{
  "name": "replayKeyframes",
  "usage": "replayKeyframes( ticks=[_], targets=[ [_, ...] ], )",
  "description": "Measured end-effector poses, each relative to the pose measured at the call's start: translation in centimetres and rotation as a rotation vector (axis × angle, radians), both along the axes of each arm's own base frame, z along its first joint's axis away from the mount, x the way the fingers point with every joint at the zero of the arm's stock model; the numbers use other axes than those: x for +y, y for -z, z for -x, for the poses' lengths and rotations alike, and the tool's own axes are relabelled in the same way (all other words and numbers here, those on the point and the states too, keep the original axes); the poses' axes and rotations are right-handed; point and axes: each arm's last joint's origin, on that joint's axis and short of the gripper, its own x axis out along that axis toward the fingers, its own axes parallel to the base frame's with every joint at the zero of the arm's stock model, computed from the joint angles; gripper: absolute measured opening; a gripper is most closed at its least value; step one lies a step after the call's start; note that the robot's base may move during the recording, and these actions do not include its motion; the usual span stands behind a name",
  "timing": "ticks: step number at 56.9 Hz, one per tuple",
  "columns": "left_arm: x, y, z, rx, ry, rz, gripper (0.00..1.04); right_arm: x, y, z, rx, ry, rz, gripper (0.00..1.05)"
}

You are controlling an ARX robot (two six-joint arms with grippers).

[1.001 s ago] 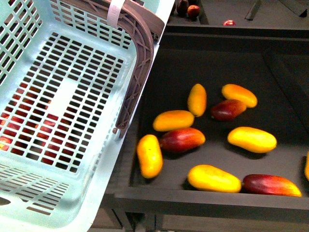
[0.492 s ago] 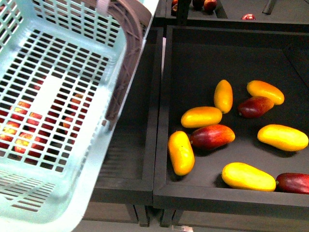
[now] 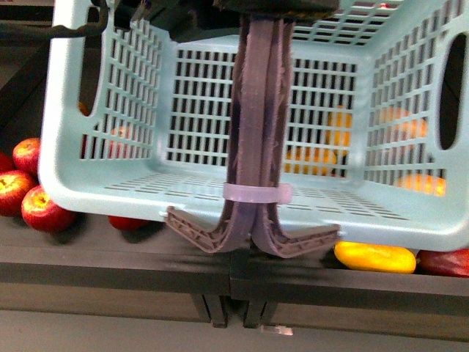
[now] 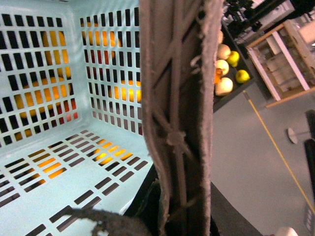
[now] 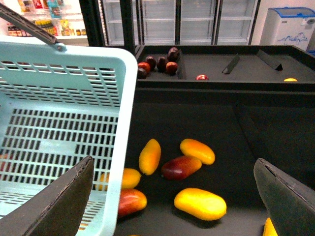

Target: Pick mango and avocado into basket

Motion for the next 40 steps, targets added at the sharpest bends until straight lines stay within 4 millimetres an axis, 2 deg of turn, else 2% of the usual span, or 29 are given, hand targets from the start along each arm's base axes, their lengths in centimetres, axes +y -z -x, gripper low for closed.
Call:
replayKeyframes(
  ticks=[3, 5, 8, 11, 16, 18, 23, 24, 29, 31, 36, 40],
  targets=[
    [0.1, 0.2, -0.2, -0.004, -0.019, -0.015, 0.08, 0.0, 0.0, 0.0, 0.001, 0.0, -0.001, 0.96],
    [0.2, 0.2, -0.2, -0.006, -0.025, -0.018, 0.08, 0.0, 0.1, -0.1, 0.068, 0.002, -0.047, 0.96],
    [0.3, 0.2, -0.3, -0.009, -0.03, -0.021, 0.08, -0.2, 0.0, -0.3, 0.29, 0.04, -0.175, 0.96],
    [0.3, 0.2, -0.3, -0.011, -0.03, -0.022, 0.08, -0.6, 0.1, -1.3, 0.482, 0.117, -0.313, 0.96],
    [0.3, 0.2, -0.3, -0.018, -0.019, -0.022, 0.08, -1.2, 0.1, -3.6, 0.595, 0.222, -0.533, 0.96],
    [0.3, 0.2, -0.3, -0.017, -0.017, -0.02, 0.08, -1.5, 0.0, -5.0, 0.618, 0.264, -0.61, 0.96],
    [0.2, 0.2, -0.2, -0.013, -0.001, -0.013, 0.08, -2.5, 0.7, -10.3, 0.707, 0.395, -0.842, 0.96],
    [0.1, 0.2, -0.2, -0.013, 0.003, -0.012, 0.08, -2.8, 1.3, -12.0, 0.744, 0.445, -0.886, 0.96],
    [0.1, 0.2, -0.1, -0.013, 0.01, -0.01, 0.08, -3.2, 3.4, -15.9, 0.821, 0.589, -0.996, 0.96],
    [0.1, 0.2, -0.1, -0.013, 0.01, -0.009, 0.08, -3.3, 4.8, -17.9, 0.874, 0.662, -1.045, 0.96],
    [0.1, 0.2, -0.1, -0.015, 0.001, -0.014, 0.08, -3.1, 7.3, -21.1, 0.941, 0.779, -1.108, 0.96],
    [0.1, 0.2, -0.2, -0.018, -0.007, -0.019, 0.08, -2.8, 10.0, -24.5, 0.985, 0.902, -1.169, 0.96]
  ],
)
